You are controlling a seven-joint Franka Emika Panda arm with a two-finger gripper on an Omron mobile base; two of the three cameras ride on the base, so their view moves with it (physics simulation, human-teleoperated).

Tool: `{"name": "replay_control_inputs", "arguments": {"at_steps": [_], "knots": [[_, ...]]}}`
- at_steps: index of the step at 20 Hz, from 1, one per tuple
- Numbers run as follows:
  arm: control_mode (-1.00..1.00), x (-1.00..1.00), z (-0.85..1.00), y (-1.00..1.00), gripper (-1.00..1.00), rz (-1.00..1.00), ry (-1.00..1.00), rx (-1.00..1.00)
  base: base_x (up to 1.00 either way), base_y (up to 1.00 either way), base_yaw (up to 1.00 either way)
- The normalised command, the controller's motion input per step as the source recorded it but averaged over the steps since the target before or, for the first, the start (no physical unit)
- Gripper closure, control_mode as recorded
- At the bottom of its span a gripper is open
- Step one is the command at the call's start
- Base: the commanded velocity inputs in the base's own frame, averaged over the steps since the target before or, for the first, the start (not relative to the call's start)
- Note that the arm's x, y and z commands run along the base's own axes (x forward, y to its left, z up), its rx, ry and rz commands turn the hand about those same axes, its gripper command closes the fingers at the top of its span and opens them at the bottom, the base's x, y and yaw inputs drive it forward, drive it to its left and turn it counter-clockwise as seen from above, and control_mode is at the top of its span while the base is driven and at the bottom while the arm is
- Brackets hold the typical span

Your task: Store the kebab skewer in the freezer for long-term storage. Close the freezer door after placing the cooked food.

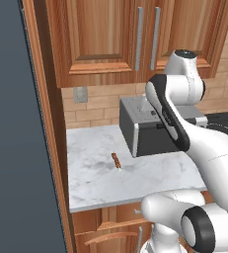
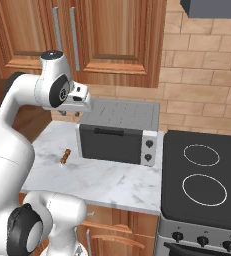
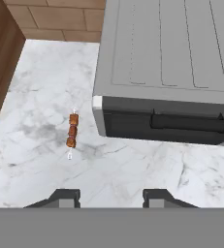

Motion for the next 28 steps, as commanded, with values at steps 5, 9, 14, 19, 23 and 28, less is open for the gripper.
{"name": "replay_control_inputs", "arguments": {"at_steps": [5, 9, 14, 19, 23, 28], "knots": [[-1.00, -0.04, -0.03, 0.03, -1.00, 0.00, 0.03, 0.00, 0.00, 0.00, 0.00], [-1.00, -0.05, -0.11, 0.22, -1.00, 0.00, 0.04, 0.00, 0.00, 0.00, 0.00], [-1.00, -0.01, -0.24, 0.29, -1.00, 0.00, 0.00, 0.00, 0.00, 0.00, 0.00], [-1.00, 0.00, -0.45, 0.34, -1.00, 0.00, 0.00, 0.00, 0.00, 0.00, 0.00], [-1.00, 0.00, -0.42, 0.41, -1.00, -0.01, 0.00, 0.00, 0.00, 0.00, 0.00], [-1.00, 0.00, -0.49, 0.38, -1.00, -0.03, 0.00, 0.00, 0.00, 0.00, 0.00]]}}
